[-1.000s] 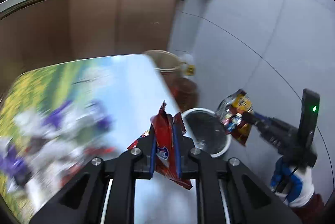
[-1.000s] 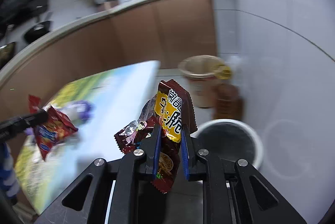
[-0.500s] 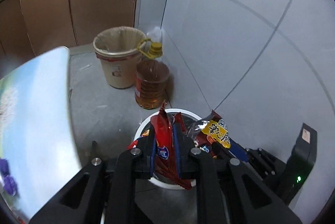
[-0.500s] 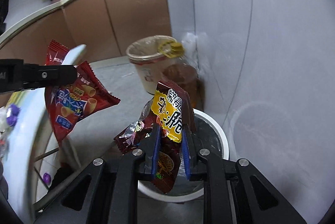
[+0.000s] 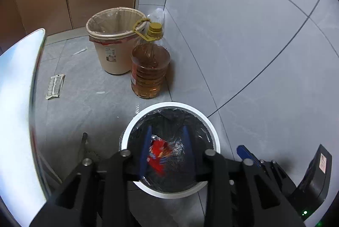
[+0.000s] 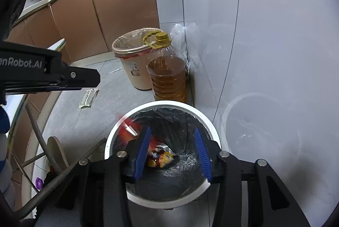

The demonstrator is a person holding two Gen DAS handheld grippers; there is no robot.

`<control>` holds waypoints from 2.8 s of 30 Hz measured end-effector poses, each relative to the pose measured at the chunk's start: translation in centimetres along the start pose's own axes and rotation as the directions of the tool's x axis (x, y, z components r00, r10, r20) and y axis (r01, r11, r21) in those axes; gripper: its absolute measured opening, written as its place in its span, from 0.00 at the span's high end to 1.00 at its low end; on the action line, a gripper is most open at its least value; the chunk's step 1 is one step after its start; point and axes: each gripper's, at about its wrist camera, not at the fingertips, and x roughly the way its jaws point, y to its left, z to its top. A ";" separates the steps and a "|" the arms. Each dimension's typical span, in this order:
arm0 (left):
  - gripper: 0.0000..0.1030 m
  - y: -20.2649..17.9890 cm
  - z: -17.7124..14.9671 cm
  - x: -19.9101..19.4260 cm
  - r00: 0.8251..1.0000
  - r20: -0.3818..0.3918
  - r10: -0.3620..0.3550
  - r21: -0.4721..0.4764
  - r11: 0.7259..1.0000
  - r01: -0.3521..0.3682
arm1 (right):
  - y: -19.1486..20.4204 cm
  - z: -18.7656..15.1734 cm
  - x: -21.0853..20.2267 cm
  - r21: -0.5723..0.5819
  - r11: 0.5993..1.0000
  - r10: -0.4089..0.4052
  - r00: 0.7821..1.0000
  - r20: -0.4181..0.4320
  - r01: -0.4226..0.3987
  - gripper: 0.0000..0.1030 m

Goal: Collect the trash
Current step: 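Carry both bags over the trash bin and open both tools to drop them, then move both tools back over the table toward the remaining trash, then grasp the purple plastic bag with the left tool while the right tool grasps the clear candy wrapper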

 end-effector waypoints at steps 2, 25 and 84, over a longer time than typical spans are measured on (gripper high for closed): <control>0.67 0.3 -0.1 -0.8 1.000 0.015 -0.005 -0.006 1.000 0.005 | 0.2 0.0 -0.8 0.008 1.000 0.002 1.000 0.009 -0.002 0.54; 0.47 6.9 -9.7 -25.5 0.903 0.382 0.194 -0.112 0.980 -0.163 | 10.1 1.5 -20.1 -0.172 0.971 0.206 0.950 0.236 -0.168 0.42; 0.57 32.9 -26.5 -30.5 0.842 0.195 0.504 -0.538 0.773 -0.338 | 33.4 -2.8 -10.4 -0.401 0.660 0.583 0.770 -0.261 -0.635 0.40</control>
